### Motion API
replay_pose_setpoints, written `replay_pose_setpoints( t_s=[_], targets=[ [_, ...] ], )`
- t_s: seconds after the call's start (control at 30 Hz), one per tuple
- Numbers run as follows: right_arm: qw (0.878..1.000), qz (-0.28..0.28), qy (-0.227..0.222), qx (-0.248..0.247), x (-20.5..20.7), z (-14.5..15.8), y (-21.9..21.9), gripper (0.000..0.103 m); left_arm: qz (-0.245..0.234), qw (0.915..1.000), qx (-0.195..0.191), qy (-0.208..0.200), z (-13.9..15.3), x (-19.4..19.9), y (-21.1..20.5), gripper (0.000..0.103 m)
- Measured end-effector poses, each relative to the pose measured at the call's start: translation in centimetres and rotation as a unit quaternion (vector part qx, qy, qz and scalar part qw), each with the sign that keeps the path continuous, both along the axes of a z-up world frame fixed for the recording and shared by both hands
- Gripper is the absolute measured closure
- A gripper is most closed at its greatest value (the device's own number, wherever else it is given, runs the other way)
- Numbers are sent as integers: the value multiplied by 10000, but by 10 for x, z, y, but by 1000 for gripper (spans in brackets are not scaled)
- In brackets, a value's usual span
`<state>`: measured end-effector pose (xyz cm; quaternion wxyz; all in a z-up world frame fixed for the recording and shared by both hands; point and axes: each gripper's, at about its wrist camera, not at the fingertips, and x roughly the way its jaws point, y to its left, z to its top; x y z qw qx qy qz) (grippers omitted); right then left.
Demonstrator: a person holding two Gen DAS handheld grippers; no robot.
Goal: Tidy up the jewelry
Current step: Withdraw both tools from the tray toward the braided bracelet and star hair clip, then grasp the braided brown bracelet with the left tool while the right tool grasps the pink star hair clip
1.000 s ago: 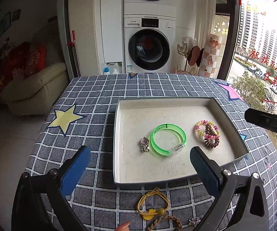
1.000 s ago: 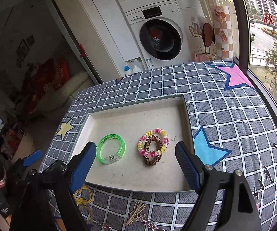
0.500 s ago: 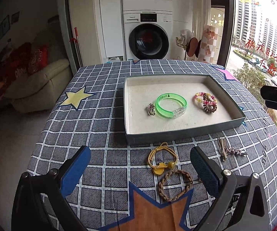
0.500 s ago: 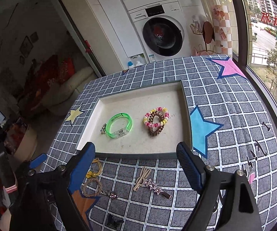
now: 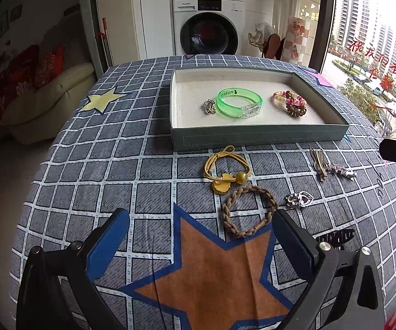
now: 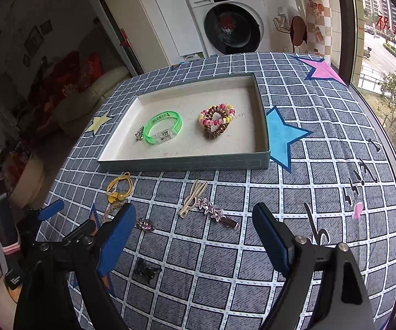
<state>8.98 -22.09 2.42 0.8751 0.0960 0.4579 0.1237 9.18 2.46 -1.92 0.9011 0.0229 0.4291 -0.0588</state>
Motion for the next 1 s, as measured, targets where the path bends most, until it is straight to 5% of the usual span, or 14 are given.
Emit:
replay_pose_setpoints(
  t_s=[0.37,1.0],
  targets=[
    [9985,-139,359,-387,-6,-39,-9,14,158,9997,-52,199,-16,6,2,0],
    [9895,318,411,-1348,27,-63,4,14,-202,9994,-61,276,-22,21,-14,0]
  ],
)
